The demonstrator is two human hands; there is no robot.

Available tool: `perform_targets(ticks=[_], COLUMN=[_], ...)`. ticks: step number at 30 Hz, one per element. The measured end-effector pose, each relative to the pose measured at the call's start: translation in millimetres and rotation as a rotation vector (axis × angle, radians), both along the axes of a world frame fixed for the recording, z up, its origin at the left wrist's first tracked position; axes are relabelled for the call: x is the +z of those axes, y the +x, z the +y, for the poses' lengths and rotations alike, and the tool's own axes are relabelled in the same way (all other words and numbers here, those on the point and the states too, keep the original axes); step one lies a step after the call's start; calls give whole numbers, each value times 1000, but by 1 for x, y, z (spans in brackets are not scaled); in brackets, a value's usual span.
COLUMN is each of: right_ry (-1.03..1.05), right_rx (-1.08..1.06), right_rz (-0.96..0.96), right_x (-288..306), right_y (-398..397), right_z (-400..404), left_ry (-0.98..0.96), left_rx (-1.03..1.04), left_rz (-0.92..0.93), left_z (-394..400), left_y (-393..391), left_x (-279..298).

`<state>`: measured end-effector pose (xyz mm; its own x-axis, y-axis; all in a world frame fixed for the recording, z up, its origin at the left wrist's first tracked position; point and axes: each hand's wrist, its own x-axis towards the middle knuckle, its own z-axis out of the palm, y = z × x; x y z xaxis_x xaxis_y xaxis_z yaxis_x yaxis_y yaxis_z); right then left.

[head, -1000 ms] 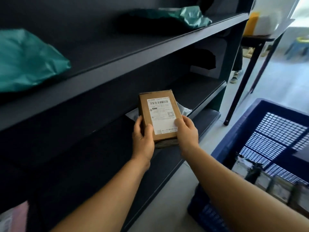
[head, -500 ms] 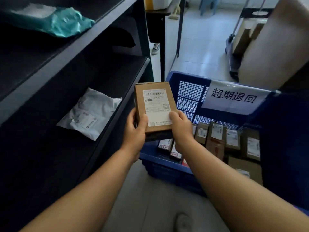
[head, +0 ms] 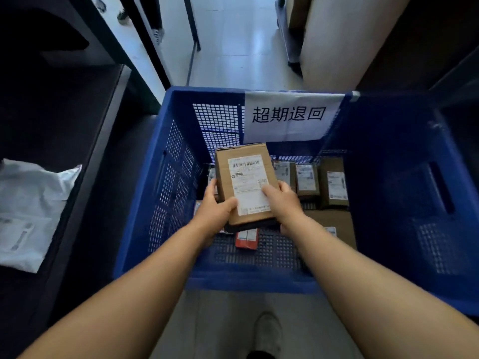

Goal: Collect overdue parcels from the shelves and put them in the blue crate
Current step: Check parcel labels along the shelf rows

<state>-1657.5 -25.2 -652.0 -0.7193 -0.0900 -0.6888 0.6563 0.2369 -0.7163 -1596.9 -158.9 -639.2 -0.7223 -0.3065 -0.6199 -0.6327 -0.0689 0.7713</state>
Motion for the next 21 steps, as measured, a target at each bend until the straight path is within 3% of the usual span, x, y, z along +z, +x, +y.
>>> perform_targets(ticks=[11, 21], right_ry=[314, 434], right_rx=[243, 419], right_rz=[-406, -658], right_x=[-118, -231], right_y=[-43, -38], right_z=[67, 78], left_ry=[84, -45], left_rx=[-406, -734], left_rz=[-387, -559], left_z=[41, 57], left_y=[-48, -61], left_x=[-136, -261])
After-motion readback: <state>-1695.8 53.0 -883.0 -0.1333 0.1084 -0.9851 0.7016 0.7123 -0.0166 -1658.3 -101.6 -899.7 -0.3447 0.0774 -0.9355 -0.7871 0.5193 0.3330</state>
